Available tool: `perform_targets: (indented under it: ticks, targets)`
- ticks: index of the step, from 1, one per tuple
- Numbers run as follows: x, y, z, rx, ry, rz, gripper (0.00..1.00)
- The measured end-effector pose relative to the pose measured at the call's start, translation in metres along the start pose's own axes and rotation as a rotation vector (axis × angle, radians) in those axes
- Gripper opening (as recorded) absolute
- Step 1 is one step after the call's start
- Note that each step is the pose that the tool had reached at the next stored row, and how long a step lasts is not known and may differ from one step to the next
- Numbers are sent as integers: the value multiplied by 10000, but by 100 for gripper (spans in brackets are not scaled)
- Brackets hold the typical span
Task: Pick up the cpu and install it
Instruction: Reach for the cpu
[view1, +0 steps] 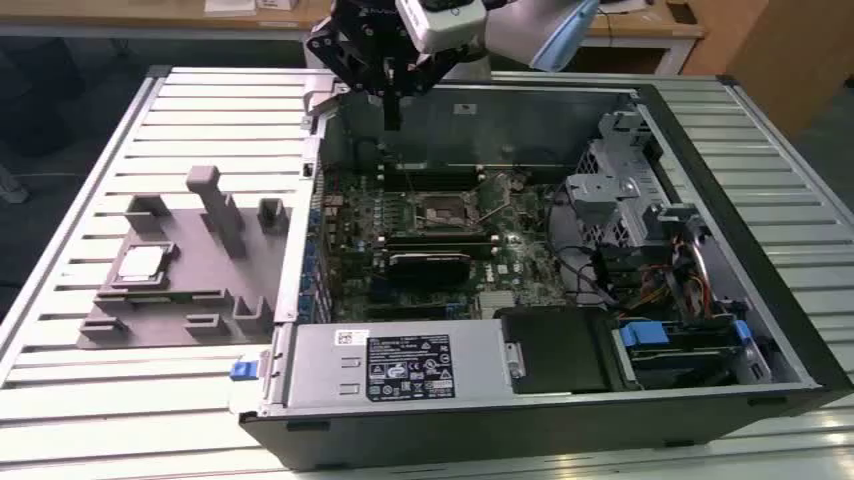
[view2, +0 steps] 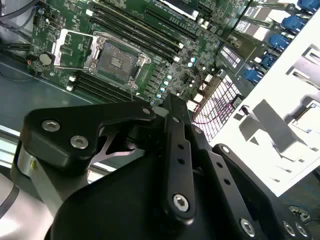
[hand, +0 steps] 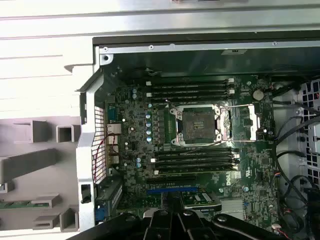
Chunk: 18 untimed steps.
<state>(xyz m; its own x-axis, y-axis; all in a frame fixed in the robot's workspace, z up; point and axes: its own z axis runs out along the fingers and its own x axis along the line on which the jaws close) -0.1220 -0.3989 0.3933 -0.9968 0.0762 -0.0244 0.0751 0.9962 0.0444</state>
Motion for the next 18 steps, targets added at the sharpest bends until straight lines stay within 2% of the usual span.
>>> perform_targets:
  ticks: [10, 18]
  targets:
    - [5, 0, 0, -1, -1, 0, 11]
    - [80, -6, -2, 0, -1, -1, 11]
